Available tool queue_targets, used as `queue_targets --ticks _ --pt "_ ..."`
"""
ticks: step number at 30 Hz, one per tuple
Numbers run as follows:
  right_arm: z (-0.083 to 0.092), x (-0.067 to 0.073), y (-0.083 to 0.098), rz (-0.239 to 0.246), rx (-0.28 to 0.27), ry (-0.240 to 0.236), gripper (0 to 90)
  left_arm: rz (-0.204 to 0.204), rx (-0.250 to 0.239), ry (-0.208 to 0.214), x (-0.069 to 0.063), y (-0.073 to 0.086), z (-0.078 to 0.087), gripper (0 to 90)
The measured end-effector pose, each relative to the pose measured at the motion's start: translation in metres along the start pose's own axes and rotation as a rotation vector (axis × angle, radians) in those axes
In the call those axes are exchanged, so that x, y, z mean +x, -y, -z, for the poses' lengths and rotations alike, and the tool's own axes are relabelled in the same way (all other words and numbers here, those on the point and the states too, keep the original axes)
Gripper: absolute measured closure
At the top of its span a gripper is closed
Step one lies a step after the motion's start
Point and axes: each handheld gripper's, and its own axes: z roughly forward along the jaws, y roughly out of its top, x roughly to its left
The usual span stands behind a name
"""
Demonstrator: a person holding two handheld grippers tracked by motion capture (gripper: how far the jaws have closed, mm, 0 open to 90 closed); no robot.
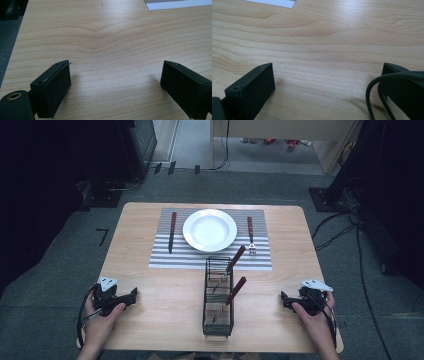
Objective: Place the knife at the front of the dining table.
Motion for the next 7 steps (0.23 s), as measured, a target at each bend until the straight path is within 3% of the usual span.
queue_targets --ticks 7 --pt "0.0005 0.0001 0.0004 -0.004 0.001 0.003 0.0 0.022 -0.001 -0.023 -0.0006 0.0006 0.0005 9.5"
